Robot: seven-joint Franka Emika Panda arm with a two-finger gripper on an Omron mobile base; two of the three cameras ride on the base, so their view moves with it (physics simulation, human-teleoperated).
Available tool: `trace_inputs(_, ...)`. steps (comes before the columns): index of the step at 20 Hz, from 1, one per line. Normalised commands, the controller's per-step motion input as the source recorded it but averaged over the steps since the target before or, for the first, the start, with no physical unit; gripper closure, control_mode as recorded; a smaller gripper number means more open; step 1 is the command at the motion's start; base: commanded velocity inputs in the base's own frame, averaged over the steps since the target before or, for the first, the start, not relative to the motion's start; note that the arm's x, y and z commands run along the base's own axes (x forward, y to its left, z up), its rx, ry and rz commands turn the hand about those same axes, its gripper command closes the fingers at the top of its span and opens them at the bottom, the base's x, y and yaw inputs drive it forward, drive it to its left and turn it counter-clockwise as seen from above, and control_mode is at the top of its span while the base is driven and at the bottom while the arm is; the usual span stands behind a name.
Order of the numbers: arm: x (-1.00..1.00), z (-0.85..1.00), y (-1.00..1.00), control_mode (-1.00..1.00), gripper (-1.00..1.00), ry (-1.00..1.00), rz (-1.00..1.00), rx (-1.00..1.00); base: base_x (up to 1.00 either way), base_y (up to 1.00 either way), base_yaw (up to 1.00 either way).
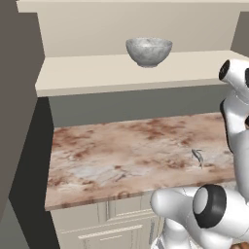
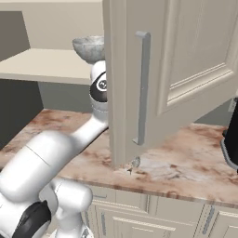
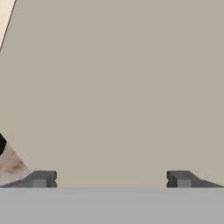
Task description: Retrieve the bowl from the cabinet, then place the raw meat into the bowl to avoid contamination.
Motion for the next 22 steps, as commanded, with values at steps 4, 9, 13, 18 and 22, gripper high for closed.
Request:
trace_inputs(4, 0.17, 0.0, -0.44, -1.0, -1.0, -0.01, 0.11, 0.06, 0.0, 0.0, 0.0)
trace_inputs(9, 0.37, -0.03, -0.4, -1.0, -1.0, 0.0, 0.13, 0.01, 0.0, 0.0, 0.0)
trace_inputs(13, 0.58, -0.15, -0.43, -1.0, -1.0, 0.04, 0.13, 0.03, 0.0, 0.0, 0.0)
trace_inputs(18, 0.55, -0.13, -0.49, -1.0, -1.0, 0.03, 0.13, 0.06, 0.0, 0.0, 0.0)
trace_inputs(22, 0.49, -0.08, -0.55, -1.0, -1.0, 0.0, 0.12, 0.09, 0.0, 0.0, 0.0)
